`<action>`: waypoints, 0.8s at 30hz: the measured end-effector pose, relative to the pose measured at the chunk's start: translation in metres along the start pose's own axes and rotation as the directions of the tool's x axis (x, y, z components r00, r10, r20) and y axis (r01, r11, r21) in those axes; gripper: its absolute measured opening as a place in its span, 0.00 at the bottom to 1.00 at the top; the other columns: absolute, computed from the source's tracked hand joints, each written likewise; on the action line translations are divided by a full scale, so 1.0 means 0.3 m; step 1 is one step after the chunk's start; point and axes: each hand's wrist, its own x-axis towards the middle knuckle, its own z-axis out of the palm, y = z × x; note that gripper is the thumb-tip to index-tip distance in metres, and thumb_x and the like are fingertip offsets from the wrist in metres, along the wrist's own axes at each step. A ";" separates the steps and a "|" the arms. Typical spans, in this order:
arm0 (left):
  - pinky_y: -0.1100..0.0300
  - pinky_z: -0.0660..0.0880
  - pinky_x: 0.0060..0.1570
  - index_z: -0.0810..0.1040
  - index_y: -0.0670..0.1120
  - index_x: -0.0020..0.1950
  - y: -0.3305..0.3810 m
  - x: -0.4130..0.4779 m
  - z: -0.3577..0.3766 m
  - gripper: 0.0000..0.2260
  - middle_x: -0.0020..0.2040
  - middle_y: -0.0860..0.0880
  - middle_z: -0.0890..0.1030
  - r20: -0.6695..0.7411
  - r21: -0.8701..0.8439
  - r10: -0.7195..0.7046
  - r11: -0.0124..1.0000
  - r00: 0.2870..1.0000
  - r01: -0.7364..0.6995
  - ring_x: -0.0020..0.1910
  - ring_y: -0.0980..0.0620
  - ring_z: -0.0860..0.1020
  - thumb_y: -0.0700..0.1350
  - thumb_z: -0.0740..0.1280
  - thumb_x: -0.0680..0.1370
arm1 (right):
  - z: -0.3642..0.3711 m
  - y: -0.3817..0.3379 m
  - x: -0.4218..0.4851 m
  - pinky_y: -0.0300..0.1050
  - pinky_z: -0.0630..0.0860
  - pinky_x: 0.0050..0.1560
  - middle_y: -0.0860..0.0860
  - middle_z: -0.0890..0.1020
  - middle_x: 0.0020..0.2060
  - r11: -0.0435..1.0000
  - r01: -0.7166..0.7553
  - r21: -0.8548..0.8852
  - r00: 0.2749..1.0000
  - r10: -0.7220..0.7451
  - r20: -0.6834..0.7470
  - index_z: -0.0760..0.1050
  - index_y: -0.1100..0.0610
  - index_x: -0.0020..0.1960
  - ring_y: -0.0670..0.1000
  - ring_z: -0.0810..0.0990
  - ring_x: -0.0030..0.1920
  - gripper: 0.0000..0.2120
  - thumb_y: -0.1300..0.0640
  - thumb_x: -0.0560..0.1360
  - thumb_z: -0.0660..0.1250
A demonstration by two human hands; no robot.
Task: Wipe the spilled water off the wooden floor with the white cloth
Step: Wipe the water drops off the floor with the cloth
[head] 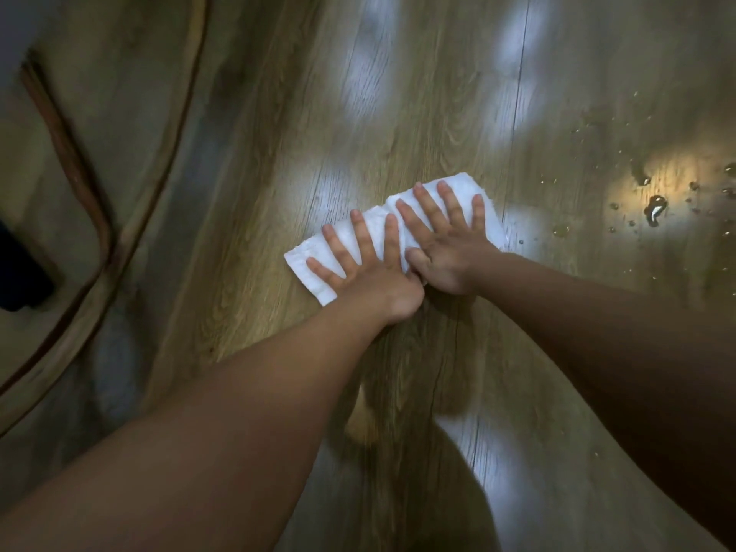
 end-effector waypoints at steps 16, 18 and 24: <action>0.33 0.29 0.69 0.31 0.56 0.78 -0.112 -0.080 0.115 0.33 0.78 0.50 0.29 -0.164 0.209 0.300 0.942 0.940 -0.264 0.75 0.41 0.26 0.63 0.46 0.80 | 0.148 -0.091 -0.214 0.65 0.33 0.74 0.50 0.38 0.79 0.993 -0.107 0.057 0.983 0.114 -0.142 0.37 0.50 0.79 0.56 0.34 0.78 0.29 0.45 0.82 0.43; 0.35 0.28 0.70 0.29 0.56 0.77 -0.143 -0.196 0.196 0.35 0.78 0.49 0.28 -0.142 0.247 0.352 0.917 0.925 -0.312 0.74 0.42 0.25 0.65 0.46 0.79 | 0.237 -0.112 -0.364 0.65 0.36 0.74 0.53 0.43 0.80 0.993 -0.093 0.067 0.975 0.104 -0.196 0.42 0.53 0.80 0.58 0.38 0.78 0.31 0.45 0.80 0.41; 0.29 0.46 0.70 0.52 0.48 0.81 -0.208 -0.596 0.542 0.37 0.81 0.40 0.48 -0.169 0.294 0.438 0.877 0.883 -0.380 0.78 0.33 0.46 0.62 0.54 0.76 | 0.484 -0.194 -0.816 0.68 0.50 0.74 0.55 0.52 0.79 0.994 -0.068 0.083 0.963 0.087 -0.254 0.52 0.55 0.80 0.61 0.48 0.79 0.29 0.48 0.80 0.49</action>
